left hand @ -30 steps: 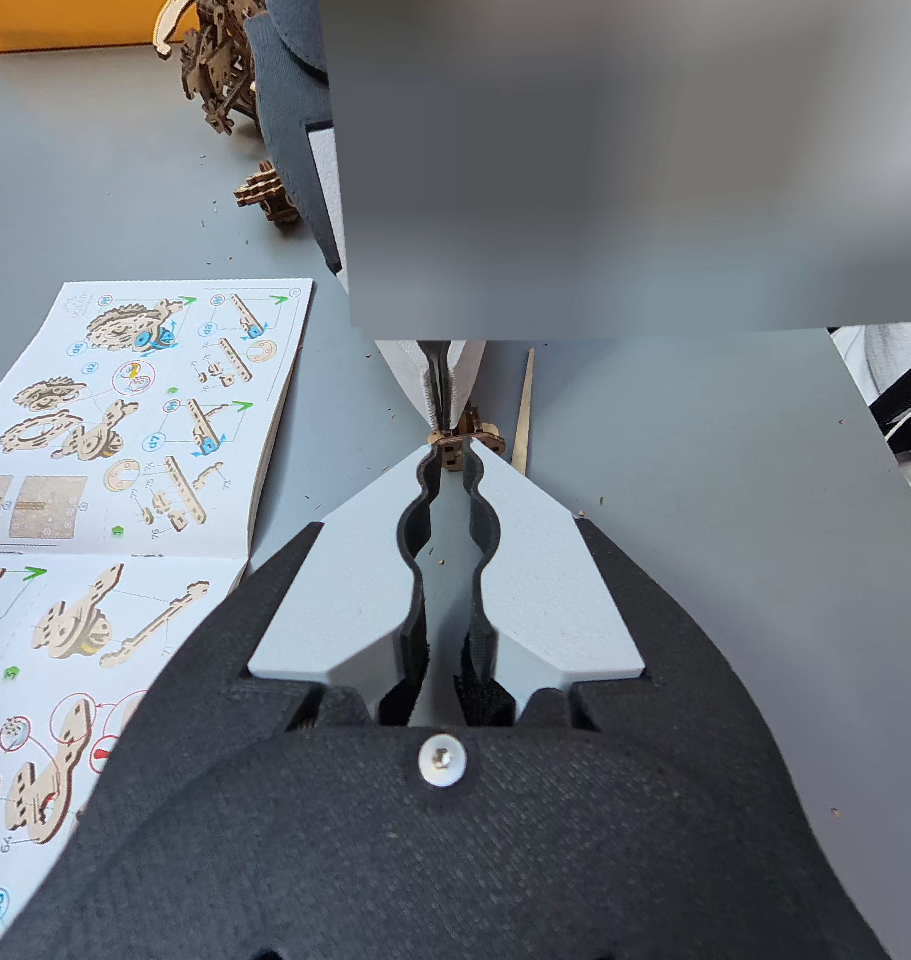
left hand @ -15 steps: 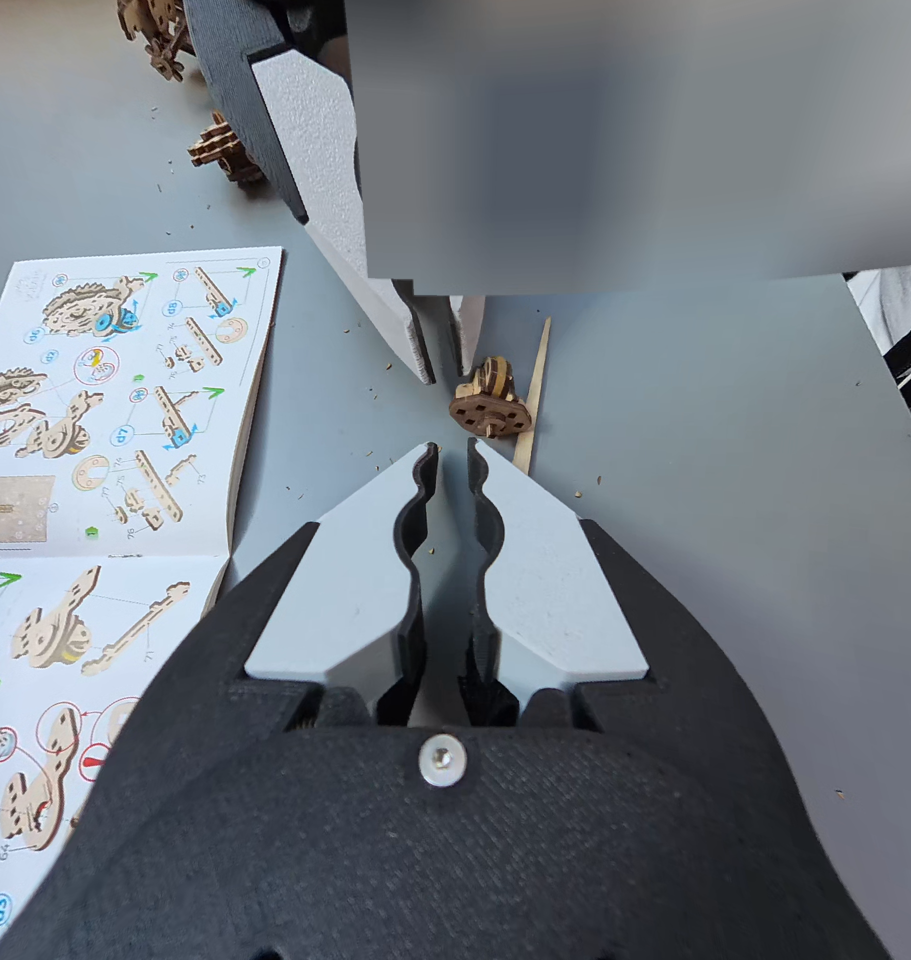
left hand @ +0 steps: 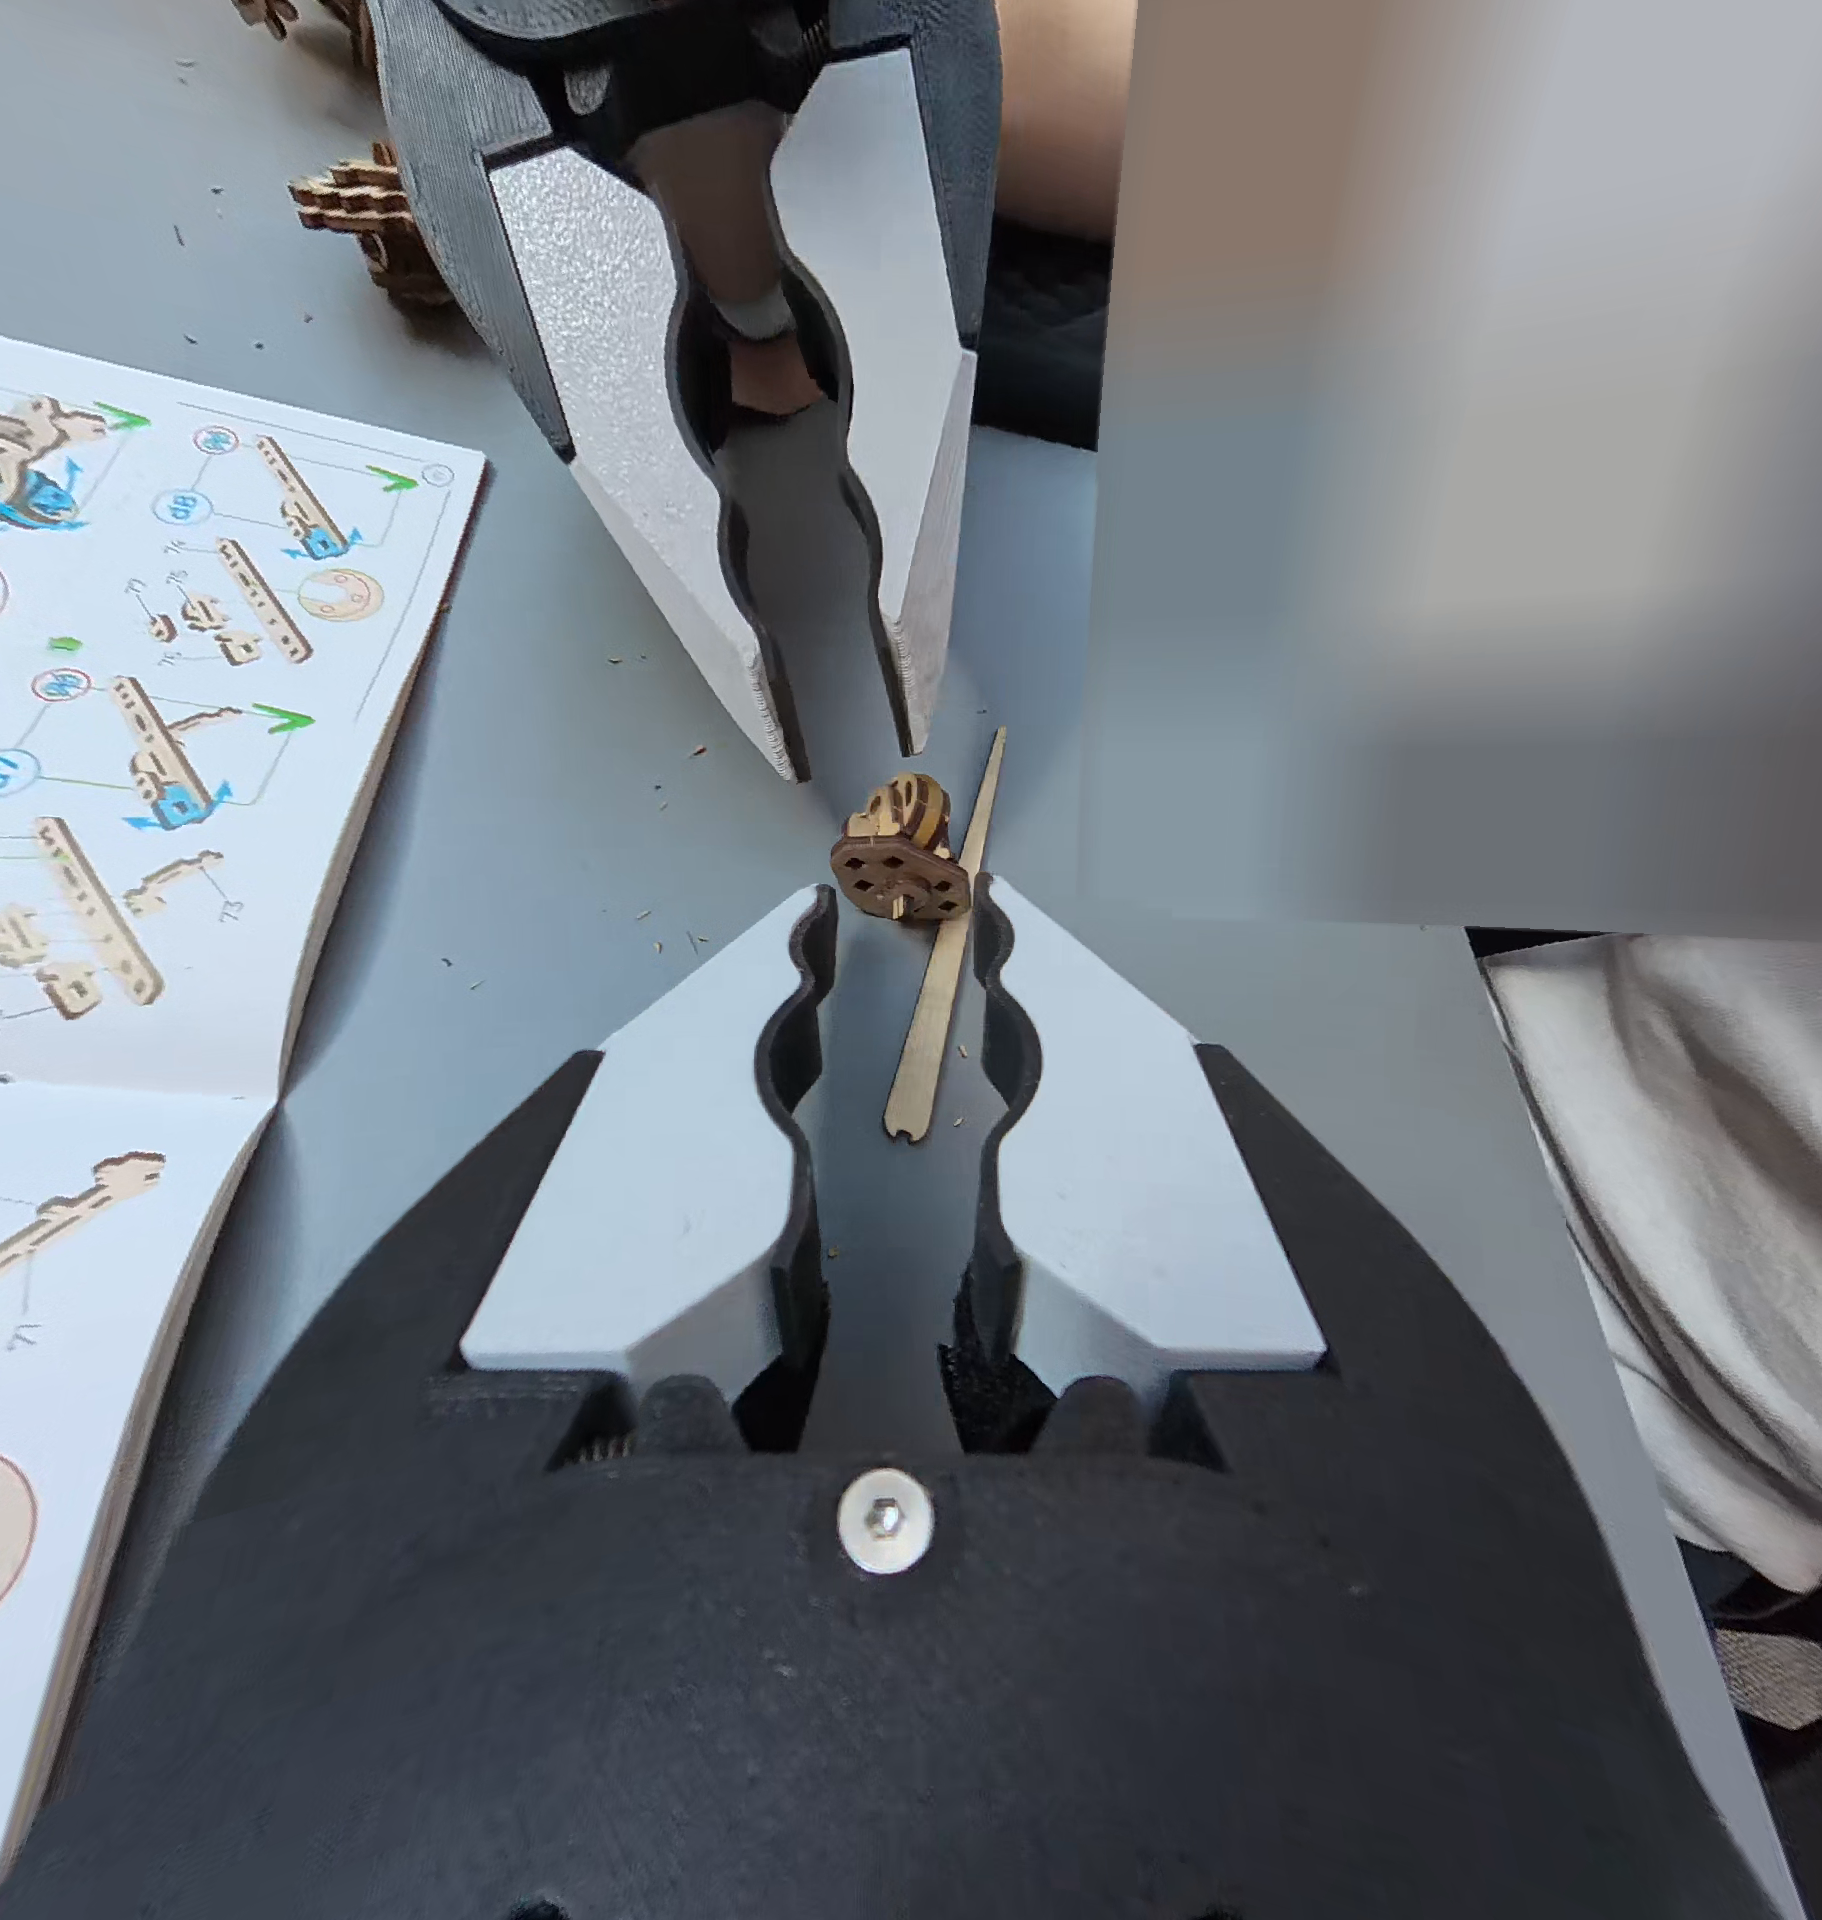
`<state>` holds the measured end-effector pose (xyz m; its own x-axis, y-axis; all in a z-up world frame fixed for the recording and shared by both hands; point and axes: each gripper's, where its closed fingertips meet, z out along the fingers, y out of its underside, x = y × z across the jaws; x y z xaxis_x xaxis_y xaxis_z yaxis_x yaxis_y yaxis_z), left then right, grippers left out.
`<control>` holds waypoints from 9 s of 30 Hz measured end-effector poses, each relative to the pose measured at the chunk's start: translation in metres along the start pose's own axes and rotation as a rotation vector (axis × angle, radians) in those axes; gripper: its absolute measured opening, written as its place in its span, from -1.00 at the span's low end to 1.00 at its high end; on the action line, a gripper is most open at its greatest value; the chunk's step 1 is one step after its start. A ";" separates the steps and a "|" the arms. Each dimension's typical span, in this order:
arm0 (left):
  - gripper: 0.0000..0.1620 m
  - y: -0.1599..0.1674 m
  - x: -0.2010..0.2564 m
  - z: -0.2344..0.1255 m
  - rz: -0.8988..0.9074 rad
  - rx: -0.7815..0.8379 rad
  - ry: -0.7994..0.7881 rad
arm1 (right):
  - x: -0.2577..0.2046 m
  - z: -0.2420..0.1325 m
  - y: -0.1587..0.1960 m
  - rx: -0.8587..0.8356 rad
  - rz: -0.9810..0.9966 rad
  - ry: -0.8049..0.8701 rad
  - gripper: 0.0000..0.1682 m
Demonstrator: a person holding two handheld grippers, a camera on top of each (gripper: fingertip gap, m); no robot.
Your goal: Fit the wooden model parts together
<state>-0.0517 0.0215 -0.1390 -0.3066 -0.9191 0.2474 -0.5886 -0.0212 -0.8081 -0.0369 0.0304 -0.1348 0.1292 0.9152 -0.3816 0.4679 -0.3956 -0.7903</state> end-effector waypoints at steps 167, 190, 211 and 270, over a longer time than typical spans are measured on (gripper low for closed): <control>-0.75 -0.072 -0.001 -0.024 -0.077 0.472 -0.056 | -0.007 -0.027 -0.058 -0.100 -1.129 0.962 -0.66; -0.75 -0.061 0.004 -0.026 0.328 0.360 -0.215 | -0.025 -0.030 -0.062 0.321 -0.438 0.329 -0.92; -0.75 -0.065 0.008 -0.030 0.291 0.411 -0.184 | -0.029 -0.030 -0.062 0.309 -0.501 0.347 -0.99; -0.99 -0.038 -0.008 -0.020 0.305 0.262 -0.205 | -0.005 -0.012 -0.036 0.188 -0.461 0.354 -0.99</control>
<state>-0.0420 0.0377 -0.0991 -0.2671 -0.9571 -0.1127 -0.2773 0.1883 -0.9422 -0.0442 0.0410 -0.0985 0.2475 0.9526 0.1770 0.3867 0.0703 -0.9195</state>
